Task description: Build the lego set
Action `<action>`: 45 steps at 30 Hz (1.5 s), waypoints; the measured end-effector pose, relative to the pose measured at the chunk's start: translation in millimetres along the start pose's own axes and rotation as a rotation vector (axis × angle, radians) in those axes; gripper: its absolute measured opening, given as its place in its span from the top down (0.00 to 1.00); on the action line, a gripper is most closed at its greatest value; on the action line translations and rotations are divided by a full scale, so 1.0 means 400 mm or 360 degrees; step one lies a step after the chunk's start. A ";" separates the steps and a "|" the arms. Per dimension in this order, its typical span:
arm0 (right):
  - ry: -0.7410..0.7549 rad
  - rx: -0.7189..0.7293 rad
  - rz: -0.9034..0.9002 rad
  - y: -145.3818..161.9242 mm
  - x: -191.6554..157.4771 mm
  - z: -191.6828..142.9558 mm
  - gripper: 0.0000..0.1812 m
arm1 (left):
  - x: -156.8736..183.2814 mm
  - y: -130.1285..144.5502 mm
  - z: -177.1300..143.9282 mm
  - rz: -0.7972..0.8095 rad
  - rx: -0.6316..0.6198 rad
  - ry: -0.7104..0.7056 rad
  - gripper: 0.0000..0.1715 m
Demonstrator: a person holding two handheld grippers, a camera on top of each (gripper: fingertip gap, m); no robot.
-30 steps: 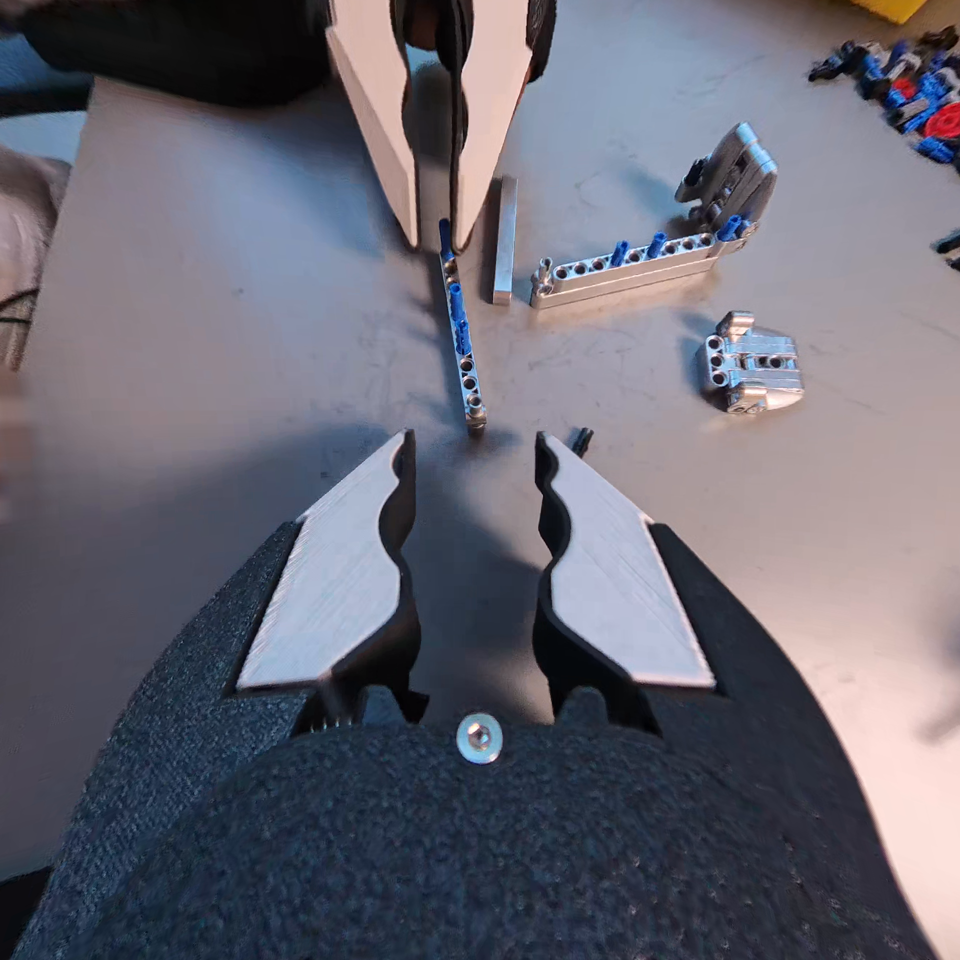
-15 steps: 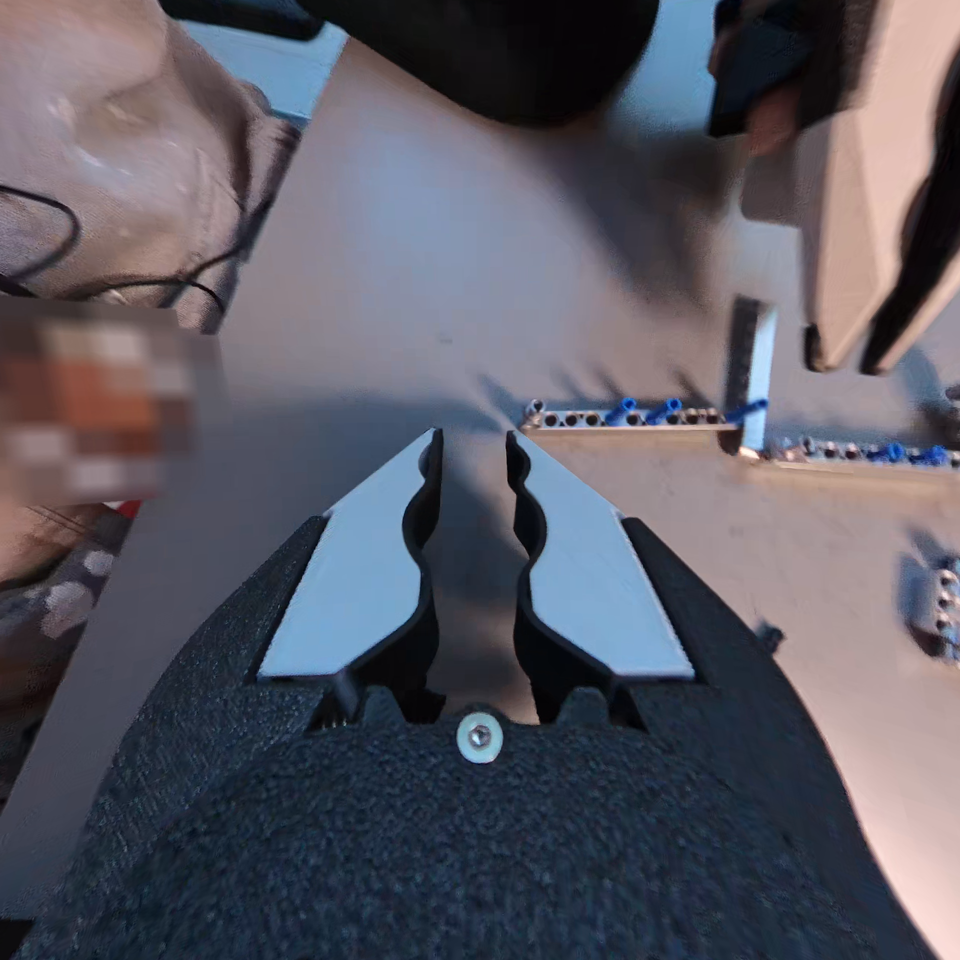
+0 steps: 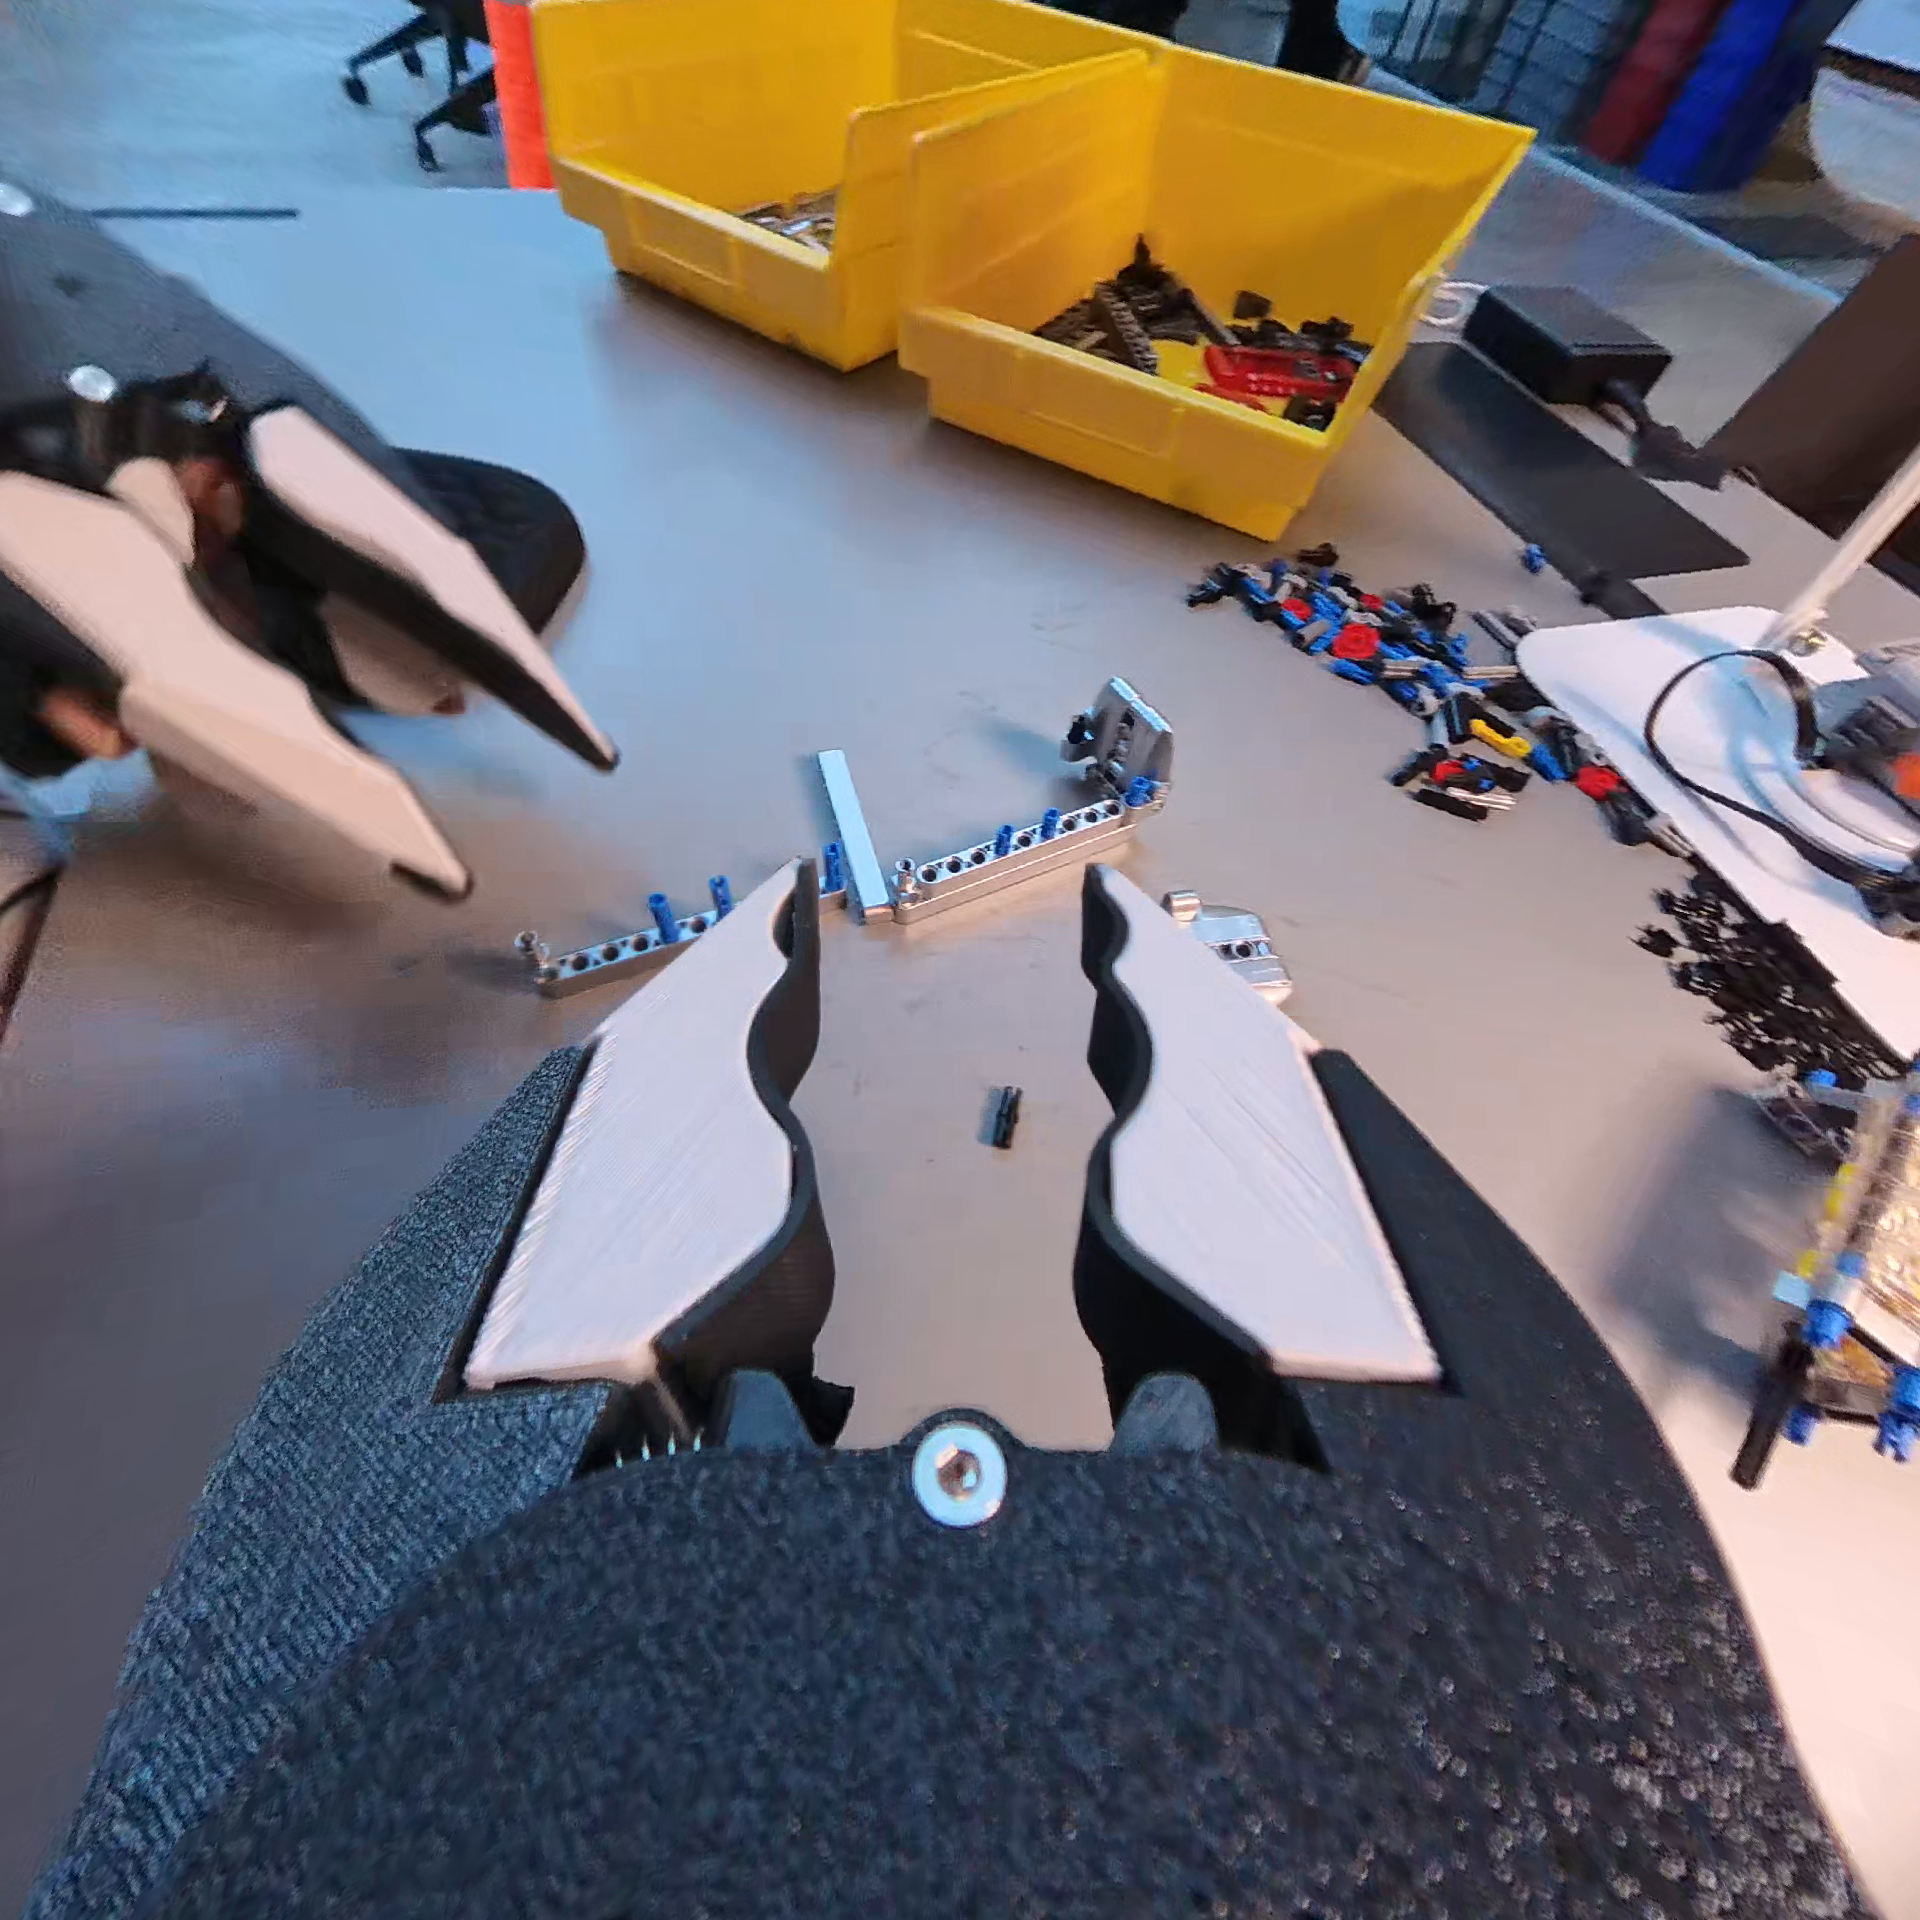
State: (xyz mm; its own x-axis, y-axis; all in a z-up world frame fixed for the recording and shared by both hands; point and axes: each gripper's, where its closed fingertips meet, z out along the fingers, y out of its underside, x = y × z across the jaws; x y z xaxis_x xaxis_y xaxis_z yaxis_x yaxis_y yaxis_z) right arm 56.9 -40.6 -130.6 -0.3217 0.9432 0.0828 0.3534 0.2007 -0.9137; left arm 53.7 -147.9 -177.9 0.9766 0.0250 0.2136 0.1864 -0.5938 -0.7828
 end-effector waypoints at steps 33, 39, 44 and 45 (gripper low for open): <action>-0.0569 -0.0410 -0.0210 0.143 -0.160 0.011 0.79 | -0.211 -0.069 0.147 0.0939 -0.0328 0.0647 0.85; -0.0405 -0.0196 -0.0094 0.079 -0.103 0.018 0.80 | -0.178 -0.073 0.127 0.1014 -0.0181 0.0656 0.97; -0.0231 -0.0053 0.0106 0.035 -0.046 0.025 0.80 | -0.121 -0.131 0.083 0.1311 0.0189 0.0489 0.97; -0.0253 -0.0037 0.0186 0.030 -0.047 0.026 0.80 | -0.109 -0.139 0.079 0.1402 0.0243 0.0433 0.97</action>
State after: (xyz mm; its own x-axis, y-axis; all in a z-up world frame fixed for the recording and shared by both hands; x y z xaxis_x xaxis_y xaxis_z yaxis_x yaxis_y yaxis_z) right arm 57.9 -58.7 -147.1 -0.4115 0.9070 -0.0890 0.4159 0.1000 -0.9039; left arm 4.3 -90.4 -162.2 0.7172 -0.5848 -0.3789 -0.5785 -0.1966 -0.7917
